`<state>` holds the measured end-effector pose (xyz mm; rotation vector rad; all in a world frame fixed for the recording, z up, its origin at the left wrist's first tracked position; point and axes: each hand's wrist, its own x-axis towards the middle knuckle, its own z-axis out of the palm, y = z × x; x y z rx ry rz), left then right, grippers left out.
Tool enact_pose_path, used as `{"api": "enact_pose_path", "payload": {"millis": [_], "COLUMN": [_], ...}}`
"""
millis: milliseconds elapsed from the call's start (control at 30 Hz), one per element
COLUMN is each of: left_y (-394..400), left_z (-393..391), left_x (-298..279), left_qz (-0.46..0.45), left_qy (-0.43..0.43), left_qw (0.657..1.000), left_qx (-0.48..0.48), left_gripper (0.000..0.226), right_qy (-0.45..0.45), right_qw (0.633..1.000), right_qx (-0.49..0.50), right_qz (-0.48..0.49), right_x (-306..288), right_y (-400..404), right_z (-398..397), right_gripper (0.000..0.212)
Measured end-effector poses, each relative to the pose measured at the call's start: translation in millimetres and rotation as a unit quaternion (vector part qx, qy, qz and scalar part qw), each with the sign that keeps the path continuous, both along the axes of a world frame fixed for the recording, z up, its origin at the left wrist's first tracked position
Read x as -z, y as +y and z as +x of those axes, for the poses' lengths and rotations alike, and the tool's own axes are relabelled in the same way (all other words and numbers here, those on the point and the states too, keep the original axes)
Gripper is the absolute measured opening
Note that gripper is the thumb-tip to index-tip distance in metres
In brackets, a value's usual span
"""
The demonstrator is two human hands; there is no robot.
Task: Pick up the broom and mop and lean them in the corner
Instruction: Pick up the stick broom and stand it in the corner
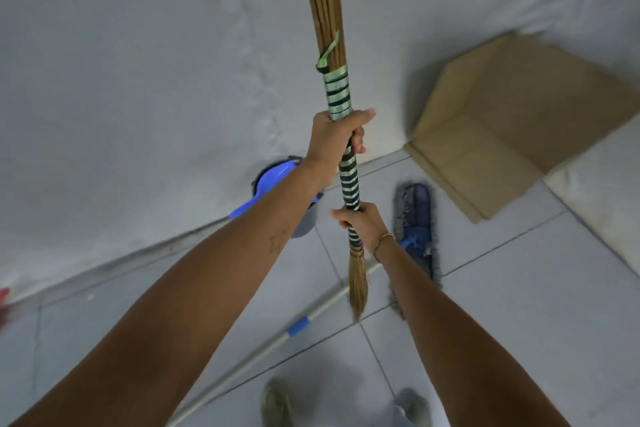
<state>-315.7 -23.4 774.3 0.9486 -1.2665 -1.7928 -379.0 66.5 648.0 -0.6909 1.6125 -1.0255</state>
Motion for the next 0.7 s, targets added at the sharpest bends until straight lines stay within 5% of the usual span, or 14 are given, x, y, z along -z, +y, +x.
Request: {"api": "enact_pose_path", "payload": {"millis": [400, 700], "left_y": [182.2, 221.3], "left_z": [-319.5, -473.7], "left_x": [-56.8, -100.0], "left_qz": [-0.063, -0.122], "left_qy": [0.030, 0.064], "left_qw": [0.982, 0.970], "left_qx": [0.178, 0.199], "left_gripper": [0.047, 0.040], "right_qy": [0.074, 0.093], "right_qw": [0.979, 0.967], "right_qx": [0.190, 0.236], "right_qz": [-0.030, -0.035], "right_x": [-56.6, -85.7], "right_y": [181.6, 215.6], "right_z": [-309.3, -466.7], "right_gripper": [0.017, 0.018]}}
